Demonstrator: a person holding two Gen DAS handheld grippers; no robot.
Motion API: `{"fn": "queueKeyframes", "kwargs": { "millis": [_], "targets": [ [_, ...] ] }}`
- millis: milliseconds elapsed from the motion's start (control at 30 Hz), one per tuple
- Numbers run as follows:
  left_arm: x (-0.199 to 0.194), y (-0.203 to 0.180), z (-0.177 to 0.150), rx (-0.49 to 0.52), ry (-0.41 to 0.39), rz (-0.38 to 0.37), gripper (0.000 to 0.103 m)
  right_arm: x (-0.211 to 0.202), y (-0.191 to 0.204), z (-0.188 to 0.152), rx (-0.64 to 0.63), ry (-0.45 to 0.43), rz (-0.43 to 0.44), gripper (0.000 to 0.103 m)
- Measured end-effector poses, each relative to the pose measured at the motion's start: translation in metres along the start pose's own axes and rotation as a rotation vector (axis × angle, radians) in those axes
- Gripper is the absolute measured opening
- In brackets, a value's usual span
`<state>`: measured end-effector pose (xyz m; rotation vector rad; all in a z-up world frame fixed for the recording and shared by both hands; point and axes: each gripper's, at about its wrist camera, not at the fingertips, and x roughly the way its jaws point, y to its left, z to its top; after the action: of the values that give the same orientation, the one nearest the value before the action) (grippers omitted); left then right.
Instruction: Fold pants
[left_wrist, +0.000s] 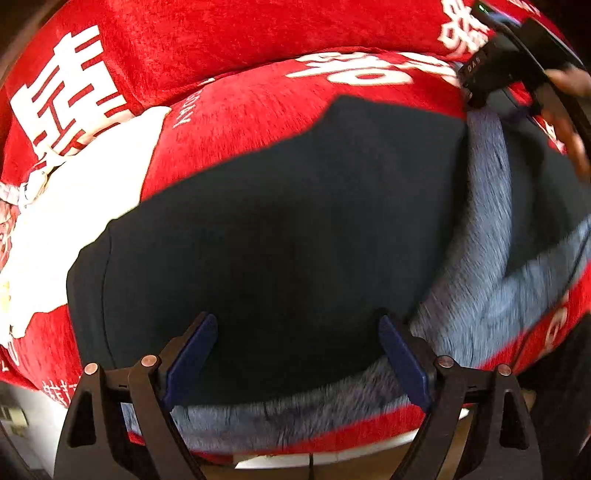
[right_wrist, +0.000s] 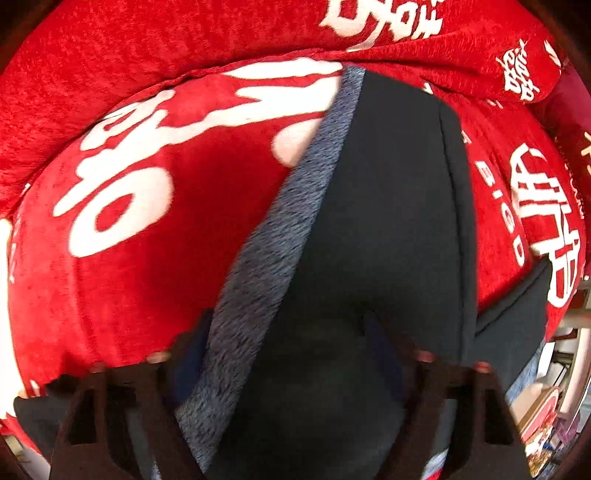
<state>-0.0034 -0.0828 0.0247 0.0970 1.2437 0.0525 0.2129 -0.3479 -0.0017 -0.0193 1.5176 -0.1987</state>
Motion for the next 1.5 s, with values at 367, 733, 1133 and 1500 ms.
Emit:
{"fn": "queueKeyframes", "kwargs": {
  "millis": [367,733,1133,1500],
  "targets": [
    [-0.011,0.003,-0.013,0.014,0.017,-0.149,0.09,-0.088,-0.117,-0.138,0.175,-0.267,0.163,0.006],
    [0.006,-0.051,-0.002,0.157,0.017,-0.053,0.098,-0.058,-0.154,-0.204,0.14,-0.264,0.073,0.056],
    [-0.009,-0.038,0.021,-0.016,0.02,-0.226,0.098,-0.065,-0.207,-0.147,0.114,-0.389,0.208,0.083],
    [0.001,-0.055,0.018,0.015,0.047,-0.164,0.098,-0.016,-0.284,-0.1,0.359,-0.355,0.283,0.065]
  ]
}}
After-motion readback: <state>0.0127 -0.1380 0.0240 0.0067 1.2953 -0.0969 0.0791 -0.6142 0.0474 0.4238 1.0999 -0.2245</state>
